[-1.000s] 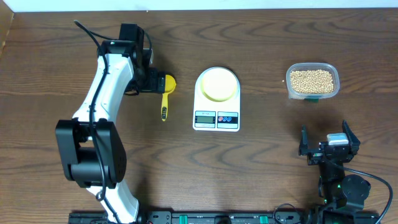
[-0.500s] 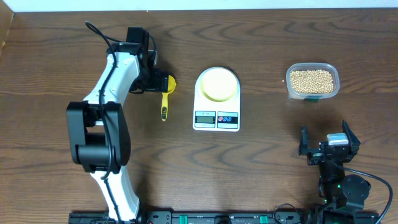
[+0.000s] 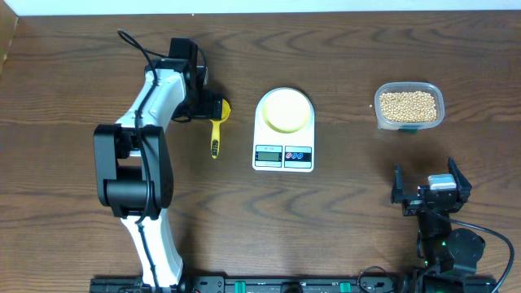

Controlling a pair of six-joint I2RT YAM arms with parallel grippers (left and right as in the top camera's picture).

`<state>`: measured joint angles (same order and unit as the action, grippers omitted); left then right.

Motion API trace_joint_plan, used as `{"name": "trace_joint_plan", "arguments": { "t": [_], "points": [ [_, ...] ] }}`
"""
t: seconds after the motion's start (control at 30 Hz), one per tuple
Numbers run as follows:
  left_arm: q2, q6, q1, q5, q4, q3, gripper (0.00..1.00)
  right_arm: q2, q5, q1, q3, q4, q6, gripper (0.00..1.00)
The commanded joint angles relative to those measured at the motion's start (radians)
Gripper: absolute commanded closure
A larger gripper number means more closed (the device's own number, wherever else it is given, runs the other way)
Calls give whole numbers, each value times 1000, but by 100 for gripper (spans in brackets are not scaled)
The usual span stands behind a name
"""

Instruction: Scoop item into bowl and weigh 50g on scale

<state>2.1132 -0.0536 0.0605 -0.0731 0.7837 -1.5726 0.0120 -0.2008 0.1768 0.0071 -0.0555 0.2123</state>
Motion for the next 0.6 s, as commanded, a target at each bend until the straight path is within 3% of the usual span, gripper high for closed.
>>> {"name": "trace_joint_plan", "arguments": {
  "t": [0.0, 0.57],
  "points": [
    [11, -14, -3, 7, -2, -19, 3, -6, 8, -11, -1, -5, 6, 1],
    [36, -20, -3, 32, -23, 1, 3, -6, 8, -11, -1, -5, 6, 1]
  ]
}}
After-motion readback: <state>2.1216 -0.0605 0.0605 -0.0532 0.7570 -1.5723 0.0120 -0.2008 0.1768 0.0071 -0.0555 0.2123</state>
